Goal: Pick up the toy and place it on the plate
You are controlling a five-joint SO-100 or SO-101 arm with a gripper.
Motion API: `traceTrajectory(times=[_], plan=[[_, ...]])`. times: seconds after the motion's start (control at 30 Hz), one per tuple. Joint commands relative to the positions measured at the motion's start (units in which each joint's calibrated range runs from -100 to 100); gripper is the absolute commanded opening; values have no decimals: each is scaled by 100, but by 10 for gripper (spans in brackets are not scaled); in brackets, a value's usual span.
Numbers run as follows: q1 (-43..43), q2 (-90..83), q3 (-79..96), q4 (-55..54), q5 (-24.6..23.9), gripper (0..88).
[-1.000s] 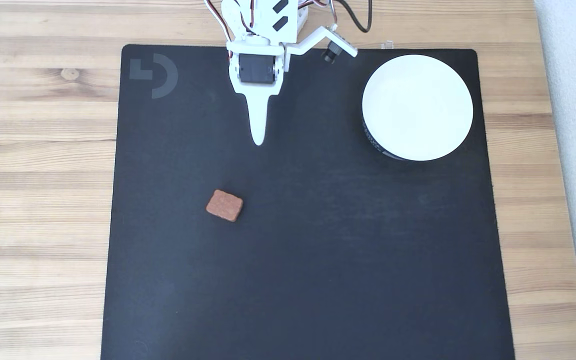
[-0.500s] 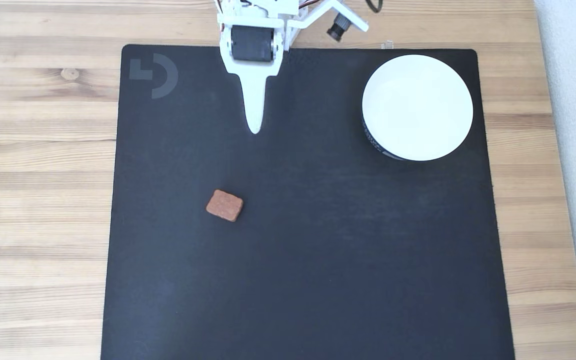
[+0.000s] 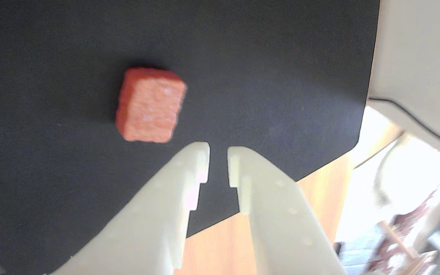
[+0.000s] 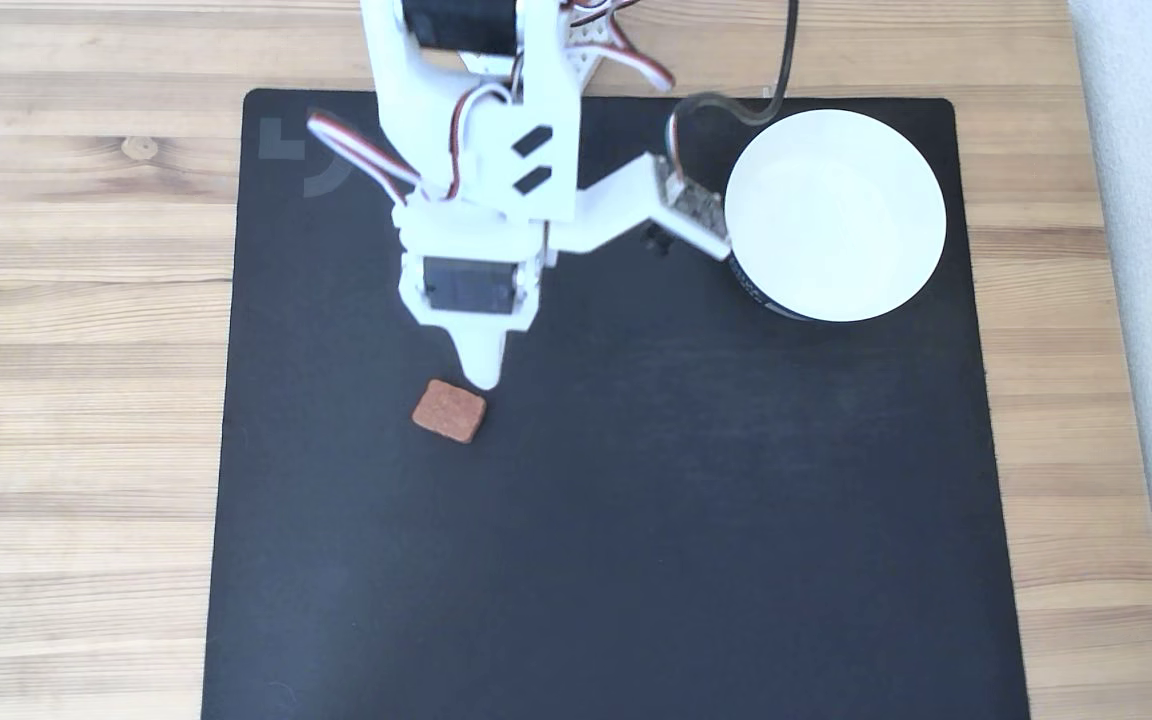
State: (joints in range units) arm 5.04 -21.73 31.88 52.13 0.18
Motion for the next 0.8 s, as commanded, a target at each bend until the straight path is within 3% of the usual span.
traceTrajectory(times=[0.0, 0.4, 0.77], plan=[[170, 677, -805, -40, -13, 23], [212, 2144, -1805, 20, -13, 23], [588, 2994, -3049, 1535, -2, 24]])
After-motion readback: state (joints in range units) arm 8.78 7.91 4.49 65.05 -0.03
